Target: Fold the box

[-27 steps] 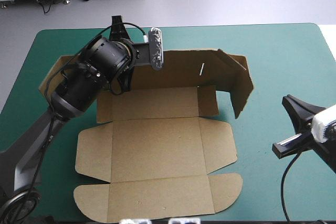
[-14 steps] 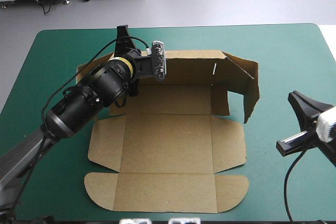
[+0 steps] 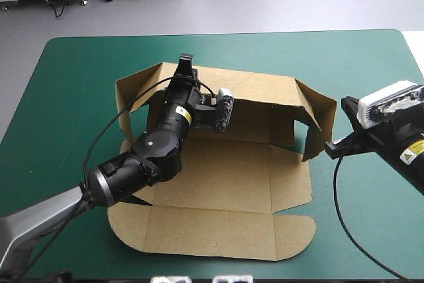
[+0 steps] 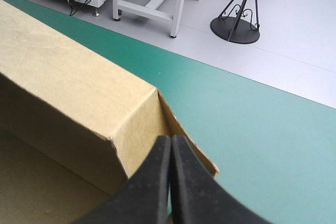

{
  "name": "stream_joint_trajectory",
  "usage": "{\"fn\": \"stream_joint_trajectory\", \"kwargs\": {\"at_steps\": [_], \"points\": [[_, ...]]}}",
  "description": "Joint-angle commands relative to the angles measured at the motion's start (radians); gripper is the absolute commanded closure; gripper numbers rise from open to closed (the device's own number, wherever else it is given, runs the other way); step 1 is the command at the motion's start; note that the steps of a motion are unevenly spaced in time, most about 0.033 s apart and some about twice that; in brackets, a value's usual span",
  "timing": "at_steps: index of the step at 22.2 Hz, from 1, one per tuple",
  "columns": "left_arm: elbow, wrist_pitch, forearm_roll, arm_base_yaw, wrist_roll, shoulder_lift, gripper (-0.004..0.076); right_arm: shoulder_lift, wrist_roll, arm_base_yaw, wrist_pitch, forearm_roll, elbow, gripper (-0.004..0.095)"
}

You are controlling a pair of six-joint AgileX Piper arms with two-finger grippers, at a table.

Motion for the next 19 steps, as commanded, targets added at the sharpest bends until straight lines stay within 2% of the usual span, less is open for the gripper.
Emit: {"fn": "stream_joint_trajectory", "kwargs": {"at_steps": [1,3,6,13,19], "points": [[0.025,0.051,0.328,-0.014,-0.272,-0.042,0.0734,0.048,-0.002,-0.001,-0.085,-0.016,-0.124,0.0926],[0.029,0.115,0.328,-0.014,-0.332,-0.042,0.0734,0.089,-0.002,-0.001,-0.069,-0.049,-0.197,0.0926],[0.029,0.199,0.326,-0.014,-0.414,-0.053,0.0734,0.166,-0.002,-0.001,0.016,-0.072,-0.297,0.0926],[0.106,0.189,0.261,-0.014,-0.422,-0.130,0.0734,0.353,-0.002,-0.001,0.020,-0.094,-0.418,0.0926],[0.184,0.088,0.196,-0.014,-0.415,-0.177,0.0734,0.471,-0.002,-0.001,0.032,-0.088,-0.478,0.0926]]}}
